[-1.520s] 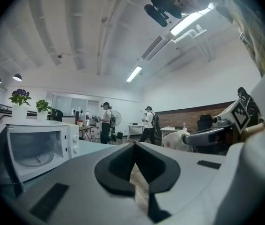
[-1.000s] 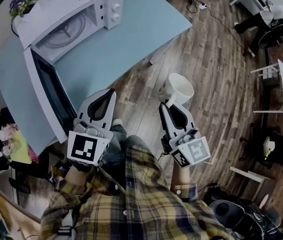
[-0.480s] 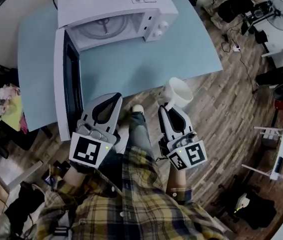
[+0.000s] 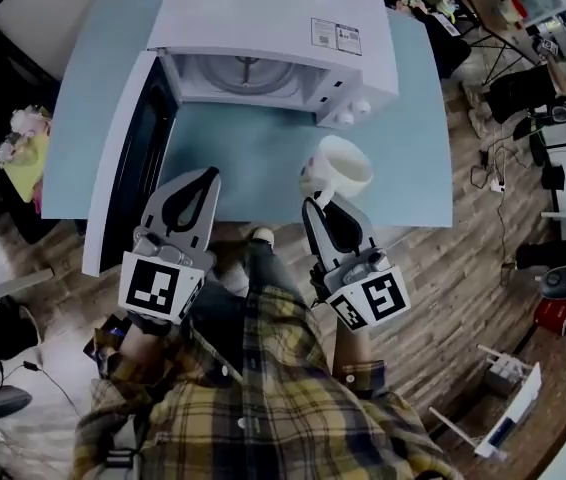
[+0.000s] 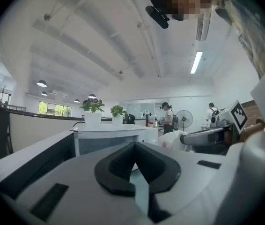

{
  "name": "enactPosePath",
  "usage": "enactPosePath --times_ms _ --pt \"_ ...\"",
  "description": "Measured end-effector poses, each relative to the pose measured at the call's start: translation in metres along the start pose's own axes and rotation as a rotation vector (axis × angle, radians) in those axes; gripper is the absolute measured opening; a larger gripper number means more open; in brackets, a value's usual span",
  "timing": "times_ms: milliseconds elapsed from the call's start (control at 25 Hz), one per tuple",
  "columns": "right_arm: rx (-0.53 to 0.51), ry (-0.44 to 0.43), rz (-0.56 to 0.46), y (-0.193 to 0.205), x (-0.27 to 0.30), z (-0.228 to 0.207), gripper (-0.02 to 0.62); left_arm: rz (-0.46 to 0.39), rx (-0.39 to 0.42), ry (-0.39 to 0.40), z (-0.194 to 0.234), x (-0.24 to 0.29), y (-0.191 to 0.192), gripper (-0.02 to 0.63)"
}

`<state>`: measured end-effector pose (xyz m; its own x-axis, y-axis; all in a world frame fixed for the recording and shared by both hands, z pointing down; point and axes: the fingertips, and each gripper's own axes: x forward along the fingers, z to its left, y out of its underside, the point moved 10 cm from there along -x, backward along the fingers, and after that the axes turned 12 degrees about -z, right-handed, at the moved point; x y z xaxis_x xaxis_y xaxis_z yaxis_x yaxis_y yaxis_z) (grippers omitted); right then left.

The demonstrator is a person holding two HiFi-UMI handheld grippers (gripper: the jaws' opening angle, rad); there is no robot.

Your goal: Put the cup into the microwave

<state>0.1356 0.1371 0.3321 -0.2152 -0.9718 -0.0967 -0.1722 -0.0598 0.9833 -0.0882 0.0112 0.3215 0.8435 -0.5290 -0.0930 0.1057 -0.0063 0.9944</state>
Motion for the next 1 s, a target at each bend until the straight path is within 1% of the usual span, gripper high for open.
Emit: enactPosePath --times_ms 240,480,600,760,1000 --pt "0.028 -0.164 0.011 -0.006 0.026 -0.043 0.061 -0.018 0.039 -0.185 -0.004 0.014 -0.004 -0.009" --pt "0.034 -0.3 0.023 -0.009 0.044 -0.064 0.061 -0.021 0.047 -0.307 -0.017 0.017 0.0 -0.009" --pt "0.037 -0.347 0.028 -0.007 0.052 -0.071 0.061 -0.017 0.049 -0.345 -0.022 0.018 0.003 -0.009" --pt "0.047 -0.376 0.035 -0.002 0.062 -0.074 0.061 -0.004 0.048 -0.38 -0.021 0.019 0.008 -0.009" --pt "0.043 -0.38 0.054 0.002 0.079 -0.072 0.061 -0.005 0.037 -0.377 -0.003 0.025 0.011 -0.009"
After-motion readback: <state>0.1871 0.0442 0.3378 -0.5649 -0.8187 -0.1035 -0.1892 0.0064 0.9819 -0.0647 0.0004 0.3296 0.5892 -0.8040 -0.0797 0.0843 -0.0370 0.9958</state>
